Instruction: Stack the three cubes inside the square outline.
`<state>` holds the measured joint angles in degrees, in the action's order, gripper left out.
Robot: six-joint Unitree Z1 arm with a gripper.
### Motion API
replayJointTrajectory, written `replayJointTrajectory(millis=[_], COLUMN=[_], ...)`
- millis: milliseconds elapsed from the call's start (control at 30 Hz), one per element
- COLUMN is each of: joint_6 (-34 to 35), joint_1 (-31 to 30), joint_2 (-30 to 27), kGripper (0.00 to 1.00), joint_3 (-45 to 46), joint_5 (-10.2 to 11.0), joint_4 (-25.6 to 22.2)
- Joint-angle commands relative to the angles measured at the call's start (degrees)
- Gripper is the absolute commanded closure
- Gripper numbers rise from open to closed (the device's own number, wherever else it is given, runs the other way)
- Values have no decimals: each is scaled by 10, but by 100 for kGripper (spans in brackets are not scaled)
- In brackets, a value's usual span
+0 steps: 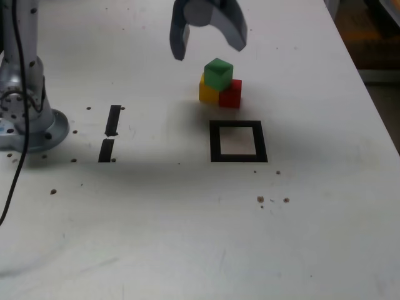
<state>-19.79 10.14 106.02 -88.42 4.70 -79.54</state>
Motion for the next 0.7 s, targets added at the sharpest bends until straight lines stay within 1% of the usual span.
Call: replayJointTrajectory(millis=[0, 200, 400, 567, 667], joint_6=[-4, -14, -15, -17, -19], joint_1=[3, 6, 6, 5, 4], joint_2=[5, 36, 61, 75, 80], kGripper=[1, 1, 4, 11, 19], joint_3=[8, 17, 23, 18, 14], joint_5=[3, 8, 15, 14, 15], joint_4=[8, 28, 62, 77, 76])
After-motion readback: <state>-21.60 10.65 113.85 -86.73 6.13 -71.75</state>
